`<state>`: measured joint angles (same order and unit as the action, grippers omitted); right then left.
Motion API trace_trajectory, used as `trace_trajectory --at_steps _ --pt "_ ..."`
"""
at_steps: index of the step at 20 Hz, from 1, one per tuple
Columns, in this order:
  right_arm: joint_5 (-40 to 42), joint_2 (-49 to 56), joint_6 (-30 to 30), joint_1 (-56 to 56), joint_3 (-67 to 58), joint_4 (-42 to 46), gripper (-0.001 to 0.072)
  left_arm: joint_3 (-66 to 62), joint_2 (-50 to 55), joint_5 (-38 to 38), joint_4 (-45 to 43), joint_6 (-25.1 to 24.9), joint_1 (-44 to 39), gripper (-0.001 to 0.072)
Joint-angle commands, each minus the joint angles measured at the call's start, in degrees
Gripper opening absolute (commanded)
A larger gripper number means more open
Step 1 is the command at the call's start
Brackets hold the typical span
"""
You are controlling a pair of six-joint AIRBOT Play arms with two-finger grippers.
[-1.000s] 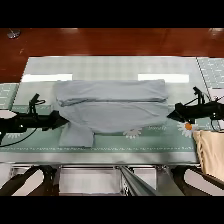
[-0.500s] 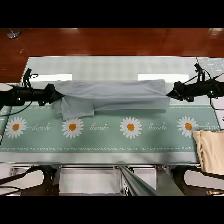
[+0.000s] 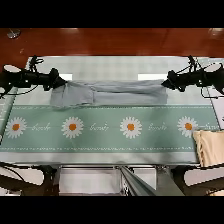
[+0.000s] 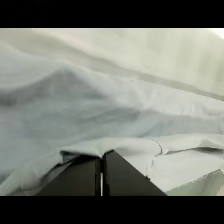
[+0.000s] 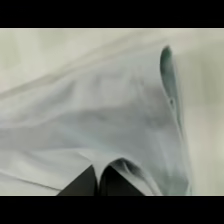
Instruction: Fold the shirts.
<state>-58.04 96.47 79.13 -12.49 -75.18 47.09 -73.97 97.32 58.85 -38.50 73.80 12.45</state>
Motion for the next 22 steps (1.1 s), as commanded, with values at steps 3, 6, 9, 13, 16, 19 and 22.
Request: trace_trajectory --at_steps 3,6,9,13,16,19,22 --pt "1.0 5.1 3.2 0.5 -5.1 -0.2 0.0137 -2.6 3.8 0.4 0.0 0.4 -0.3 0.0158" --pt "-1.6 5.1 4.9 -2.9 -8.4 0.9 0.0632 -6.7 3.7 11.5 -4.0 -2.2 2.0 0.0702" --pt "-8.7 5.3 4.9 -8.3 -9.7 6.4 0.0630 -10.5 2.2 21.0 -16.0 5.2 6.7 0.0701" --pt "-15.0 7.4 4.5 -8.1 -7.3 9.1 0.0619 -5.9 -3.9 17.5 -9.5 0.1 7.7 0.0701" --pt "-11.1 8.5 2.8 -6.5 -7.4 4.8 0.0619 -3.7 -7.3 13.3 -6.9 -1.4 3.6 0.0701" --pt "-11.4 10.9 1.5 -4.3 -7.4 0.9 0.0619 -3.7 -8.0 10.2 -6.8 -1.3 -1.0 0.0701" --pt "-12.8 12.4 1.6 -0.6 -7.4 0.2 0.0598 -3.7 -8.0 8.0 -6.8 -1.3 -5.2 0.0701"
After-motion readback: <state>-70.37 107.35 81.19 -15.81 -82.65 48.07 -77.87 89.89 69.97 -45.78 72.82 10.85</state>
